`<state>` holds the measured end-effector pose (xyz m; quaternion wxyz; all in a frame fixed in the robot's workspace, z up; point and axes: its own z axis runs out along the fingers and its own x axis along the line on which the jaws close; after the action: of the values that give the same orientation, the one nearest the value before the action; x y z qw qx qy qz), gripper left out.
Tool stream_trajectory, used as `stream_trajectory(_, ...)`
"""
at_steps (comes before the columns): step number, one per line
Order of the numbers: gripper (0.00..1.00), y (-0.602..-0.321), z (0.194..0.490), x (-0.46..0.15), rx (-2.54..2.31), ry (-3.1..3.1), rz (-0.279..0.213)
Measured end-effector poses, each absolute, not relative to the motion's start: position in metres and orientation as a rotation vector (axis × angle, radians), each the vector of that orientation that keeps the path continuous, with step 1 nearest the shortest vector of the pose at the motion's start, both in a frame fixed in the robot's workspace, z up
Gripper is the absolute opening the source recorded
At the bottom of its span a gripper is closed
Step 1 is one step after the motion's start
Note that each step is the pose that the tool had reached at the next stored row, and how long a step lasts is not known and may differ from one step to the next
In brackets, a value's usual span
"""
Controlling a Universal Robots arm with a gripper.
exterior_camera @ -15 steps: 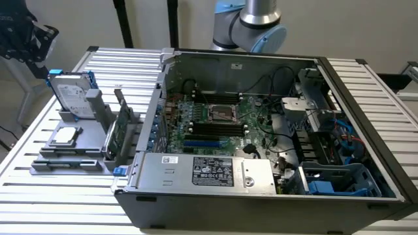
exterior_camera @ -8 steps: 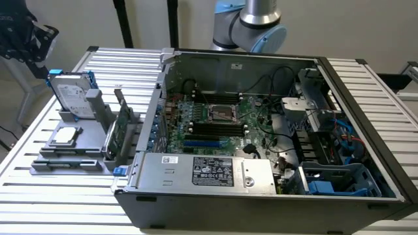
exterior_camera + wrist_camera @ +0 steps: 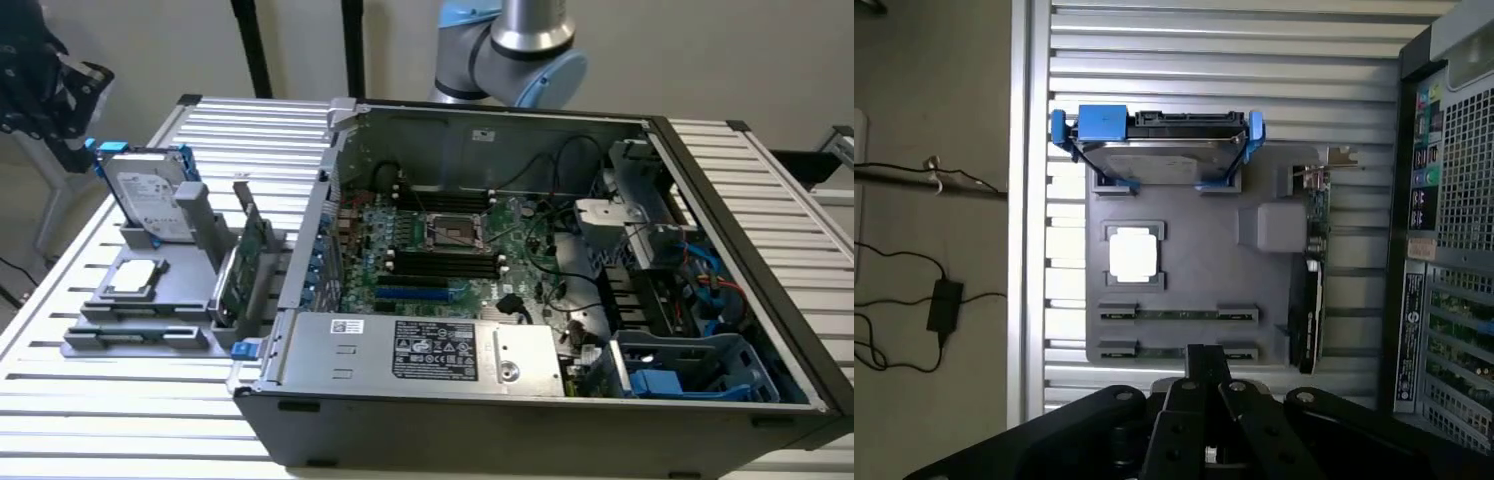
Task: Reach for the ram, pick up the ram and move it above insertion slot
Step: 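Reach for the ram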
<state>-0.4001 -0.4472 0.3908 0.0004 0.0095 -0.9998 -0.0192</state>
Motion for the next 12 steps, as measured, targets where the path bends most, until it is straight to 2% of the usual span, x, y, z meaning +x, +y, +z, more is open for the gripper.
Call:
stream_trajectory(6,0.11,-0.474,0.382,-0.400,0.030,-3.140,-0.060)
stream_trajectory(12,0.11,-0.489,0.371,-0.399,0.030,-3.140,-0.061)
